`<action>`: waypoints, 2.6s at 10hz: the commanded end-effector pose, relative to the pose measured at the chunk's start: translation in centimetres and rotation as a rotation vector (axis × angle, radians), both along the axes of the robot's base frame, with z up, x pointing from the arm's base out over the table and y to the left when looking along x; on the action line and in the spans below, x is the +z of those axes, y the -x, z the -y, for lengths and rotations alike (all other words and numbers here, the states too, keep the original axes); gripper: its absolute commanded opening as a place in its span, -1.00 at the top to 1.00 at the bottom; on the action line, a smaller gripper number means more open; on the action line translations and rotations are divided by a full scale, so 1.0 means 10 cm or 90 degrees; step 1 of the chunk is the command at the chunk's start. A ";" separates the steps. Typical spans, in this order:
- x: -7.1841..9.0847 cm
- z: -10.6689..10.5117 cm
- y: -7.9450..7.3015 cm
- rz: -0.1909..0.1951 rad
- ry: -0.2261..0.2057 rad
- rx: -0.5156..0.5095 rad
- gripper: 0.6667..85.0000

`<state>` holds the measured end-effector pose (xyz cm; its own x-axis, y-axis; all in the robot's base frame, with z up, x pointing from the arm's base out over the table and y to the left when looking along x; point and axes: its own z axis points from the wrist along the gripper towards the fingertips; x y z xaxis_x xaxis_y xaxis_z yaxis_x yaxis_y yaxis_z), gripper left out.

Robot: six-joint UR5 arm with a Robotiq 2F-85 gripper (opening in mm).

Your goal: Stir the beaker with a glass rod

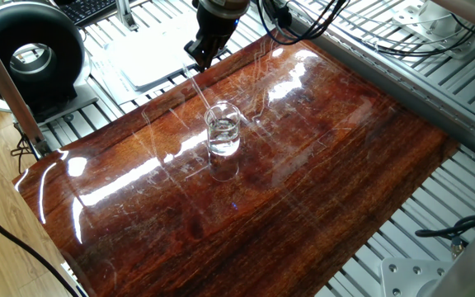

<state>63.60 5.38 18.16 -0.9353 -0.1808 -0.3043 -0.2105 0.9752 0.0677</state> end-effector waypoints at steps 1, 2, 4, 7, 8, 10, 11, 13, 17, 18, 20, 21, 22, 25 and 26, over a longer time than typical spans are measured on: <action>0.03 -0.01 0.03 -0.004 -0.008 -0.001 0.49; 0.05 0.00 0.05 -0.009 -0.008 -0.002 0.49; 0.08 0.11 0.08 -0.028 0.010 -0.016 0.90; 0.18 0.16 0.12 -0.048 0.021 -0.021 0.99; 0.21 0.18 0.14 -0.052 0.024 -0.023 0.99; 0.28 0.24 0.15 -0.056 0.039 -0.037 0.99; 0.32 0.28 0.21 -0.067 0.054 -0.037 0.99; 0.39 0.36 0.50 -0.134 0.084 -0.044 0.99; 0.39 0.50 0.68 -0.182 0.118 -0.067 0.99; 0.37 0.49 0.68 -0.183 0.119 -0.065 0.99; 0.34 0.46 0.72 -0.198 0.115 -0.068 0.99; 0.31 0.43 0.72 -0.202 0.107 -0.071 0.99; 0.27 0.40 0.70 -0.205 0.099 -0.072 0.99; 0.24 0.35 0.71 -0.211 0.089 -0.072 0.99; 0.23 0.33 0.70 -0.212 0.083 -0.073 0.99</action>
